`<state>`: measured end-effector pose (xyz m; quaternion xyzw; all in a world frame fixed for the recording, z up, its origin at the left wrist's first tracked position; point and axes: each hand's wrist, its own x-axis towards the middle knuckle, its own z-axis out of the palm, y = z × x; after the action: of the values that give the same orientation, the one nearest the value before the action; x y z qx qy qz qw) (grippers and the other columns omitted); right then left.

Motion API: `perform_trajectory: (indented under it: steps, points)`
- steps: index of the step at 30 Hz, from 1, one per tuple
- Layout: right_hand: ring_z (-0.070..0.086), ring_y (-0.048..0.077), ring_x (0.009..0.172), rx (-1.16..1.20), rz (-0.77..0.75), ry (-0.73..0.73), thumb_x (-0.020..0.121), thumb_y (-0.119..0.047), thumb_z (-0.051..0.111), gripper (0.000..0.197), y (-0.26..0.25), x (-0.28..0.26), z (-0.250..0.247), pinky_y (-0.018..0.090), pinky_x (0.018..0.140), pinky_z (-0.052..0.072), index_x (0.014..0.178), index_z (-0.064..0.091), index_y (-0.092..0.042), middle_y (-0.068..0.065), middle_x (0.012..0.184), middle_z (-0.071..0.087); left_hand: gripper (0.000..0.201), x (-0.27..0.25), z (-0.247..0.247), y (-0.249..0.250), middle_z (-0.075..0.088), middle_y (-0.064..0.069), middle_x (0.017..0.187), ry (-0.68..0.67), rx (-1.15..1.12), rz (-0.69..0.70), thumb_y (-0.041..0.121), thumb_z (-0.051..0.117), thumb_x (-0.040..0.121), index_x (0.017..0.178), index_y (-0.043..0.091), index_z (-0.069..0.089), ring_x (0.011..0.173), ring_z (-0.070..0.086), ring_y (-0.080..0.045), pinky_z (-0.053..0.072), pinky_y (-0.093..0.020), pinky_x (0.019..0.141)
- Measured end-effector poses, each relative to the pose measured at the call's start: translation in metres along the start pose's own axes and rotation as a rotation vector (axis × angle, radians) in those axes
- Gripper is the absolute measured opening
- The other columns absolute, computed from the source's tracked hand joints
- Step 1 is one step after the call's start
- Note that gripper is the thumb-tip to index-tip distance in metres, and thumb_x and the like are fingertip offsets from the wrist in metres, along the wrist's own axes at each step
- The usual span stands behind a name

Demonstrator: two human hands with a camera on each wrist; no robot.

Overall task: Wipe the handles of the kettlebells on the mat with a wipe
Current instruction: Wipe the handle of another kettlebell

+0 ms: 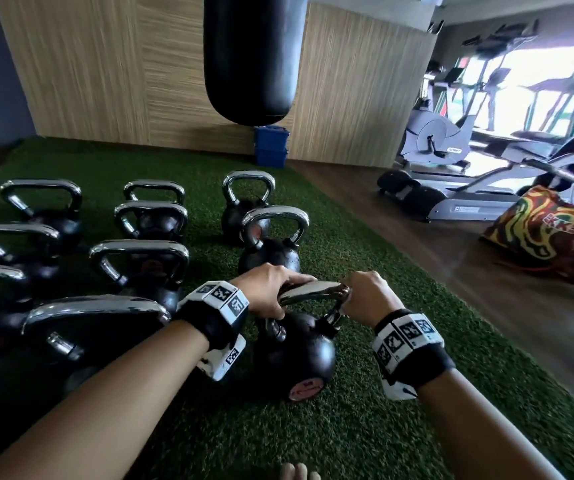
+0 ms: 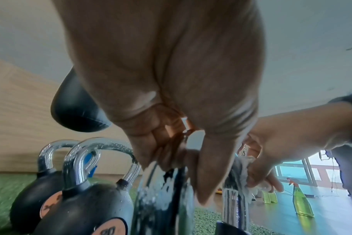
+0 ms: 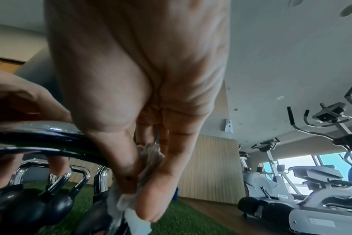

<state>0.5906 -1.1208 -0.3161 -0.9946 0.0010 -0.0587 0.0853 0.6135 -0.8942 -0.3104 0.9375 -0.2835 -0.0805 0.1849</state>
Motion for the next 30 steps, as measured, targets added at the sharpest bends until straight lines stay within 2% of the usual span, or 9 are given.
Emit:
perform_trajectory:
  steps: [4,7,11,13,18,22,24,27,30]
  points:
    - [0.068,0.017,0.065,0.019,-0.056,-0.156,0.083,-0.010,0.068,0.012,0.001,-0.001,-0.018,0.023,0.055,0.053,0.085,0.072,-0.021,0.000,0.076,0.069,0.085,0.000,-0.003,-0.014,0.066,0.016,0.132,-0.051,-0.082,0.076,0.040,0.085,0.077,0.148,0.053,0.041,0.106,0.061,0.002,0.042,-0.011,0.085]
    - [0.069,0.016,0.049,0.138,-0.072,-0.334,0.085,0.003,0.059,0.036,0.009,0.013,-0.047,0.024,0.047,0.056,0.078,0.066,-0.031,0.001,0.065,0.073,0.060,0.013,-0.017,-0.018,0.070,0.010,0.126,-0.124,-0.358,-0.016,0.067,0.070,0.085,0.139,0.043,0.058,0.111,0.067,-0.007,0.053,-0.017,0.082]
    - [0.065,0.022,0.050,0.368,-0.034,-0.090,0.079,0.009,0.068,0.024,0.019,0.056,-0.074,0.040,0.052,0.059,0.092,0.063,-0.011,0.016,0.073,0.075,0.034,0.051,-0.035,-0.037,0.076,0.010,0.100,0.104,-0.301,-0.189,0.051,0.069,0.092,0.115,0.026,0.075,0.099,0.071,-0.016,0.055,-0.016,0.080]
    - [0.066,0.022,0.050,0.431,-0.046,-0.035,0.075,0.010,0.072,0.023,0.018,0.080,-0.077,0.041,0.052,0.060,0.089,0.065,-0.008,0.013,0.072,0.075,0.028,0.074,-0.040,-0.055,0.077,0.006,0.110,0.152,-0.147,-0.299,0.039,0.078,0.087,0.112,0.026,0.077,0.108,0.070,-0.014,0.051,-0.018,0.091]
    - [0.061,0.008,0.048,0.511,-0.072,0.002,0.074,0.005,0.076,0.021,0.018,0.131,-0.059,0.019,0.043,0.046,0.084,0.075,-0.014,-0.005,0.071,0.071,0.062,0.128,-0.029,-0.091,0.063,-0.009,0.141,0.022,0.011,-0.585,0.042,0.078,0.085,0.136,0.011,0.062,0.128,0.061,-0.027,0.048,-0.028,0.098]
    - [0.062,0.012,0.046,0.624,-0.110,0.039,0.075,0.001,0.078,0.024,0.021,0.170,-0.047,0.030,0.049,0.055,0.087,0.076,-0.019,-0.004,0.067,0.071,0.125,0.162,-0.005,-0.127,0.039,-0.014,0.159,0.183,-0.397,-0.851,0.049,0.091,0.068,0.156,0.001,0.017,0.143,0.044,-0.028,0.040,-0.032,0.112]
    - [0.065,0.016,0.050,0.667,-0.130,0.081,0.073,-0.001,0.082,0.033,0.023,0.188,-0.041,0.036,0.052,0.060,0.097,0.072,-0.023,-0.001,0.074,0.073,0.138,0.177,0.003,-0.142,0.040,-0.011,0.158,0.267,-0.556,-0.904,0.054,0.096,0.056,0.157,0.003,0.017,0.142,0.046,-0.027,0.042,-0.033,0.111]
    - [0.067,0.023,0.061,0.694,-0.175,0.108,0.073,-0.007,0.083,0.034,0.022,0.216,-0.031,0.043,0.060,0.062,0.096,0.067,-0.026,0.002,0.080,0.074,0.110,0.194,0.016,-0.161,0.066,0.000,0.132,0.308,-0.635,-0.868,0.065,0.095,0.042,0.135,0.018,0.060,0.120,0.064,-0.021,0.052,-0.032,0.100]
    - [0.068,0.008,0.073,0.645,-0.272,0.062,0.074,-0.014,0.085,0.028,0.017,0.239,-0.017,0.029,0.067,0.057,0.093,0.073,-0.030,-0.008,0.086,0.073,0.068,0.202,0.037,-0.179,0.078,0.010,0.091,0.400,-0.790,-0.812,0.070,0.093,0.038,0.087,0.024,0.079,0.089,0.072,-0.013,0.056,-0.025,0.075]
